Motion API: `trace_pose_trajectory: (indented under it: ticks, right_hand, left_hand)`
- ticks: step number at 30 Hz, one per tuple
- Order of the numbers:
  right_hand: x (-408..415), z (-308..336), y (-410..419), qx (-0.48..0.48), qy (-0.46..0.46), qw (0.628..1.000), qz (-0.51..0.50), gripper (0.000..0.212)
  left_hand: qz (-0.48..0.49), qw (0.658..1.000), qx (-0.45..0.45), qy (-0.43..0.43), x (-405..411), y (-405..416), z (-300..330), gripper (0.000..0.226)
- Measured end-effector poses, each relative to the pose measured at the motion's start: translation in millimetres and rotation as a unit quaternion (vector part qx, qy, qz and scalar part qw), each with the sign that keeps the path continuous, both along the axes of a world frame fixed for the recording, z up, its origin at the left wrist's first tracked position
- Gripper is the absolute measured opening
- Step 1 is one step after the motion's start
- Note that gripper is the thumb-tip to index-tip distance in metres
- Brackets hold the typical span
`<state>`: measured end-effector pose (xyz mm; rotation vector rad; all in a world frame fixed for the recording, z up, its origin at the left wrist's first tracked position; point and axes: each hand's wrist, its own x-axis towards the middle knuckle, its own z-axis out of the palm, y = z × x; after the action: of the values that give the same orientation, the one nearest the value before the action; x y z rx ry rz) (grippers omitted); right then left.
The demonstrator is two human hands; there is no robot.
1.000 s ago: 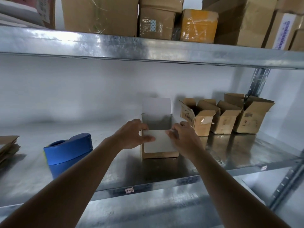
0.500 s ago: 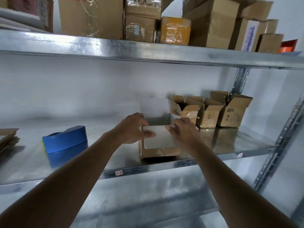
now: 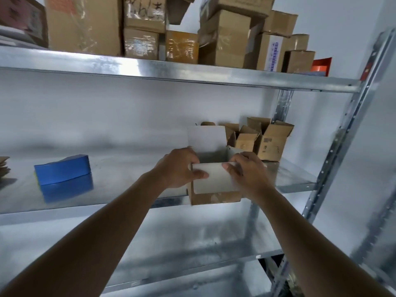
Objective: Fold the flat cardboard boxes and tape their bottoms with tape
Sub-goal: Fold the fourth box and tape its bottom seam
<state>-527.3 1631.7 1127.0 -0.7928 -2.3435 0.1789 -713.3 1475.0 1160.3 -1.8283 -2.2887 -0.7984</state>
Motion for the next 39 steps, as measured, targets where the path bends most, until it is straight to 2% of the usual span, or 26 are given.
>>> trace_pose_trajectory:
  ticks: [10,18,26,30,35,39]
  right_hand:
    - [79,7,64,-0.038,0.013,0.998,-0.037,0.017]
    - [96,0,143,-0.041,0.017,0.994,-0.101,0.034]
    - [110,-15,197,-0.08,0.056,0.984,-0.149,0.028]
    - [122,-16,221,-0.095,0.058,0.979,-0.168,0.024]
    - [132,-19,241,-0.101,0.041,0.98,-0.169,0.037]
    - [126,-21,255,-0.099,0.051,0.982,-0.154,0.041]
  left_hand:
    - [-0.053,0.998,-0.002,0.031,66,92,3,0.03]
    - [-0.094,0.993,0.019,0.073,76,186,-7,0.035]
    - [-0.121,0.987,0.009,0.103,90,265,-17,0.043]
    - [-0.113,0.988,0.014,0.108,107,299,-24,0.05]
    - [-0.088,0.985,0.028,0.144,129,328,-29,0.043]
    - [-0.068,0.988,0.02,0.14,129,341,-31,0.043]
